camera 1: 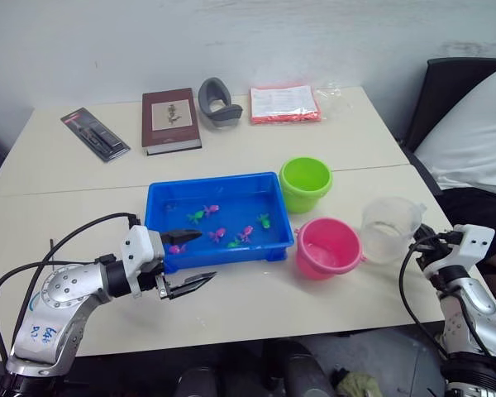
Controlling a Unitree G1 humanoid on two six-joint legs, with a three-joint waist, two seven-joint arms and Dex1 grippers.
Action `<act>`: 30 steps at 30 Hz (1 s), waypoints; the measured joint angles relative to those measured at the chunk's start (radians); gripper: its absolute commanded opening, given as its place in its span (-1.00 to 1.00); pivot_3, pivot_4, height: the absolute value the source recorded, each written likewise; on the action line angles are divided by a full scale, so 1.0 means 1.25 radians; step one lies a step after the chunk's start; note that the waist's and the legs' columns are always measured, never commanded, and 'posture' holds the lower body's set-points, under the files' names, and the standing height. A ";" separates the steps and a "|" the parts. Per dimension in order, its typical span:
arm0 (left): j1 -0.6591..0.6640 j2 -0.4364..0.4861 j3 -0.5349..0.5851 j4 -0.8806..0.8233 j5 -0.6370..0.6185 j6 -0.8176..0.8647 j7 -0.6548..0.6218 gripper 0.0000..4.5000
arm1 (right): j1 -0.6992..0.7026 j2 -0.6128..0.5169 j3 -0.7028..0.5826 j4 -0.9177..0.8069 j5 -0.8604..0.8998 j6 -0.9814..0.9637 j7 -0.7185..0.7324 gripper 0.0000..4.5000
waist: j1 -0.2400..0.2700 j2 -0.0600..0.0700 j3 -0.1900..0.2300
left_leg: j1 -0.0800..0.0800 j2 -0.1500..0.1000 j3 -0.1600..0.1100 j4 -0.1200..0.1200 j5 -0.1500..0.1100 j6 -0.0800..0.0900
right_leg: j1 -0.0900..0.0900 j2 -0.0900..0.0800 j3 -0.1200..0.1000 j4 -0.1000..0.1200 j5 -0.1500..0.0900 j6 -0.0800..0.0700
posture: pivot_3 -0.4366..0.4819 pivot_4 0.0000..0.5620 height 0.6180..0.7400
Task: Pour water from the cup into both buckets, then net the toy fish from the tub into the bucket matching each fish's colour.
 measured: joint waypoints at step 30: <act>0.015 0.001 0.011 0.002 0.000 -0.020 -0.008 1.00 | 0.146 -0.015 0.000 -0.082 -0.020 -0.050 0.051 0.32 | -0.003 0.000 0.000 | -0.001 0.000 0.001 -0.001 0.000 0.001 | -0.001 0.001 0.001 -0.001 0.000 0.000 | -0.05 -0.47 1.00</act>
